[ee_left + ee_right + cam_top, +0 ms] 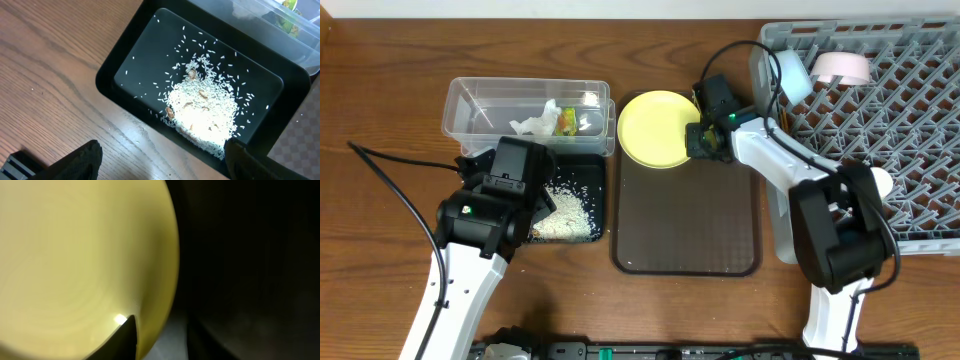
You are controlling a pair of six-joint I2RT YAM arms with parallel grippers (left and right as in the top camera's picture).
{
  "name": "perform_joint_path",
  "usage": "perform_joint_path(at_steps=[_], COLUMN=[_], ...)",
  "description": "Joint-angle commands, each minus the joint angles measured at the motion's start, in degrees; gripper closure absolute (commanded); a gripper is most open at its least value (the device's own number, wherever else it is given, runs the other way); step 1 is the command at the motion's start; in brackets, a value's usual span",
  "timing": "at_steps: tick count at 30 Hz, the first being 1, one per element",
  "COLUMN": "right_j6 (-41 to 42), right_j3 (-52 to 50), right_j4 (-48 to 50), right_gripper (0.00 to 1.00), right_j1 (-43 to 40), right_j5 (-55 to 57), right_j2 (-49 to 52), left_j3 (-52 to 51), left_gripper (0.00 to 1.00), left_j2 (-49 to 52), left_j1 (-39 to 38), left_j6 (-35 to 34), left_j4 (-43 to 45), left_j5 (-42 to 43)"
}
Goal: Sort waste into correct bins and load items into the dishwasher rack
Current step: 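Lift the yellow plate and stand it upright in the dish rack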
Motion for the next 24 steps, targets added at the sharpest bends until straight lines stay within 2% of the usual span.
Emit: perform_joint_path(at_steps=[1, 4, 13, 17, 24], right_j6=[3.37, 3.37, 2.36, -2.38, -15.02], right_j3=[-0.26, -0.24, -0.15, -0.13, -0.13], right_j4=[0.13, -0.11, -4.92, -7.02, -6.93], right_gripper=[0.81, 0.99, 0.99, 0.99, 0.99], right_j1=[0.46, 0.17, -3.02, -5.9, -12.63], right_j5=[1.29, 2.8, 5.27, 10.88, 27.65], right_j2=[0.9, 0.76, -5.53, -14.32, -30.86], left_j3=[0.37, 0.37, 0.37, 0.37, 0.37], left_gripper=[0.19, 0.19, 0.19, 0.19, 0.19], left_j2=[0.2, 0.2, 0.2, 0.2, 0.2], left_j1=[0.31, 0.31, 0.31, 0.31, 0.31], left_j6=[-0.74, -0.74, -0.72, -0.72, -0.74], left_j4=[-0.26, -0.26, -0.28, -0.28, -0.24], left_j5=[-0.5, -0.5, -0.33, -0.33, -0.35])
